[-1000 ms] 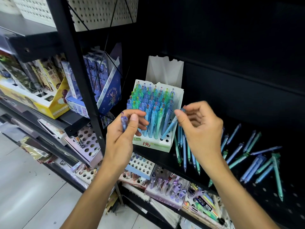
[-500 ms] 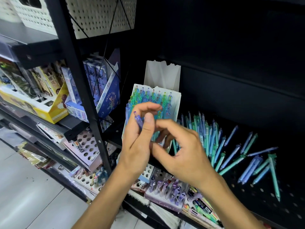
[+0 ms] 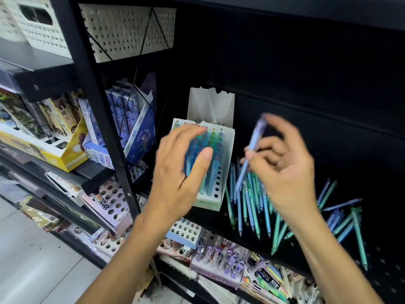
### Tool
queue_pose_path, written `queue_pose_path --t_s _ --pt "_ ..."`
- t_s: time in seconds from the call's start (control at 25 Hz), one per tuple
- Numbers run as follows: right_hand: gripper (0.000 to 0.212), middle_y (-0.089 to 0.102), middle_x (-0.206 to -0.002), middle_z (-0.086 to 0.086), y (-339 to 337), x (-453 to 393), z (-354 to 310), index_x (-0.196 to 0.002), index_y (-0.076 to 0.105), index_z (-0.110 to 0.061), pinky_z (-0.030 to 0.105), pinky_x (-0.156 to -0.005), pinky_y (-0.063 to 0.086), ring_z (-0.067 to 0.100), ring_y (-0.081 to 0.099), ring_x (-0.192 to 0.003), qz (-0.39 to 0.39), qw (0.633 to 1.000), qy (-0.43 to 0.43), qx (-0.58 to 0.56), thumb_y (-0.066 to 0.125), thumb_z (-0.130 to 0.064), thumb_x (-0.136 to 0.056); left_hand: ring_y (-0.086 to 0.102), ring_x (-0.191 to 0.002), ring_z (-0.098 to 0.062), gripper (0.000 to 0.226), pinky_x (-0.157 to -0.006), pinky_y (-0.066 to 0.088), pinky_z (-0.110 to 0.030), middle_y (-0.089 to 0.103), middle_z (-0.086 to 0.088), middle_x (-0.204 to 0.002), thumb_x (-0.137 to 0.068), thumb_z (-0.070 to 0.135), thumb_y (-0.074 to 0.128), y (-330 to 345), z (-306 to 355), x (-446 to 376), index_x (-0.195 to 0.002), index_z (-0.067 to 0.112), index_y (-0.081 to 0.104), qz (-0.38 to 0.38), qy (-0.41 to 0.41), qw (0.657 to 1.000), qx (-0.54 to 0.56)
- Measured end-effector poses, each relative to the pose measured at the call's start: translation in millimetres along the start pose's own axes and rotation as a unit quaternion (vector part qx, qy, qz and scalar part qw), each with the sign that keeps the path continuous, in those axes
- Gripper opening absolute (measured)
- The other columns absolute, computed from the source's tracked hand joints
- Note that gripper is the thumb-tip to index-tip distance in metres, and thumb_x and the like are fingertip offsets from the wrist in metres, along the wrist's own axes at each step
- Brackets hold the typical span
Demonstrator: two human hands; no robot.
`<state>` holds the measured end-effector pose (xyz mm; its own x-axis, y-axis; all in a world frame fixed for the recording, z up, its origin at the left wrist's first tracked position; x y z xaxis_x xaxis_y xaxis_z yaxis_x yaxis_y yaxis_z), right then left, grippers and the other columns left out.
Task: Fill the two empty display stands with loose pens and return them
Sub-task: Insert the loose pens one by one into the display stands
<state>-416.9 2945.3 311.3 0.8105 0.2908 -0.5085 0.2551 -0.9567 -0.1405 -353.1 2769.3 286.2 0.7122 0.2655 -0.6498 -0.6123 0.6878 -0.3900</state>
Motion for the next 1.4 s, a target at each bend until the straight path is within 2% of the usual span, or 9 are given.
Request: queue_pose_path --t_s 0.08,0.16,0.36,0.48,0.56,0.72,0.88,1.08,1.4 --pt "0.068 0.061 -0.101 0.008 -16.6 -14.9 5.8 -0.144 0.039 -0.028 0.032 -0.077 0.060 0.025 0.072 -0.084 0.059 0.998 0.007 -0.009 0.064 0.005 -0.090 0.036 -0.140 -0.019 0.052 -0.121 0.016 -0.047 0.047 0.001 -0.147 -0.099 0.049 0.041 0.5 -17.0 -7.3 -0.140 0.020 0.053 -0.011 0.014 0.982 -0.190" --pt "0.064 0.060 -0.104 0.005 -16.7 -26.2 11.6 -0.144 0.039 -0.025 0.029 -0.077 0.060 0.019 0.072 -0.083 0.082 0.996 -0.003 0.020 0.063 0.004 -0.092 0.034 -0.141 -0.023 0.057 -0.121 0.016 -0.046 0.051 -0.003 -0.145 -0.100 0.054 0.036 8.2 -31.7 -8.5 -0.140 0.018 0.055 -0.047 0.013 0.968 -0.245" --pt "0.055 0.062 -0.104 -0.006 17.4 -38.2 32.2 -0.140 0.043 -0.028 0.015 -0.075 0.053 0.005 0.064 -0.084 0.029 0.978 -0.040 0.201 0.064 -0.008 -0.093 0.036 -0.136 -0.025 0.059 -0.115 0.024 -0.028 0.054 -0.005 -0.140 -0.102 0.054 0.034 9.0 -35.7 -7.4 -0.137 0.013 0.058 -0.041 0.032 0.970 -0.239" --pt "0.052 0.060 -0.100 -0.001 37.5 -39.6 45.3 -0.139 0.044 -0.028 0.035 -0.081 0.056 0.014 0.061 -0.090 -0.033 0.947 -0.065 0.314 0.064 -0.012 -0.094 0.036 -0.136 -0.025 0.057 -0.114 0.025 -0.028 0.053 -0.004 -0.141 -0.102 0.052 0.036 9.8 -34.6 -8.0 -0.137 0.013 0.057 -0.042 0.037 0.969 -0.242" --pt "0.051 0.061 -0.097 0.005 39.8 -42.3 47.1 -0.139 0.046 -0.025 0.041 -0.081 0.054 0.020 0.060 -0.093 -0.030 0.932 -0.083 0.352 0.065 -0.013 -0.093 0.035 -0.136 -0.024 0.056 -0.113 0.025 -0.027 0.053 -0.003 -0.141 -0.102 0.051 0.036 9.6 -34.4 -7.8 -0.137 0.013 0.057 -0.041 0.042 0.968 -0.242" --pt "0.048 0.062 -0.091 0.008 39.9 -45.1 47.5 -0.135 0.048 -0.023 0.038 -0.078 0.053 0.022 0.059 -0.090 -0.024 0.914 -0.112 0.389 0.066 -0.014 -0.091 0.034 -0.136 -0.023 0.057 -0.113 0.025 -0.026 0.052 -0.002 -0.142 -0.102 0.052 0.035 9.7 -35.6 -8.1 -0.138 0.014 0.056 -0.040 0.038 0.969 -0.239" --pt "0.042 0.063 -0.091 0.002 35.3 -46.2 51.3 -0.131 0.049 -0.025 0.029 -0.075 0.047 0.016 0.058 -0.088 -0.016 0.926 -0.090 0.366 0.066 -0.018 -0.093 0.035 -0.135 -0.024 0.056 -0.113 0.022 -0.024 0.053 -0.003 -0.141 -0.102 0.052 0.035 10.1 -35.3 -8.6 -0.137 0.013 0.056 -0.037 0.038 0.970 -0.237" --pt "0.035 0.064 -0.088 0.000 36.4 -42.8 45.6 -0.128 0.053 -0.019 0.038 -0.076 0.053 0.021 0.062 -0.089 -0.003 0.932 -0.117 0.342 0.064 -0.017 -0.095 0.035 -0.135 -0.024 0.056 -0.112 0.019 -0.019 0.053 -0.003 -0.141 -0.102 0.052 0.035 10.0 -34.1 -8.9 -0.137 0.013 0.056 -0.039 0.037 0.969 -0.243" --pt "0.029 0.066 -0.082 0.007 42.8 -44.9 54.8 -0.123 0.057 -0.016 0.040 -0.073 0.051 0.027 0.057 -0.083 -0.019 0.900 -0.126 0.417 0.056 -0.026 -0.096 0.035 -0.135 -0.024 0.055 -0.112 0.016 -0.015 0.053 -0.003 -0.141 -0.102 0.051 0.037 9.4 -33.1 -9.2 -0.136 0.013 0.057 -0.033 0.041 0.970 -0.238"
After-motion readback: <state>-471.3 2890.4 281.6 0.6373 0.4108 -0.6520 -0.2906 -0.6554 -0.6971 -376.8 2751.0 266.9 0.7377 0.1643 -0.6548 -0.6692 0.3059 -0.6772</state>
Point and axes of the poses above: each hand's wrist, its own x-axis away from the middle knuckle, its own y-axis out of the palm, z = x × y, the point moved 8 cm from there along -x, towards the middle knuckle
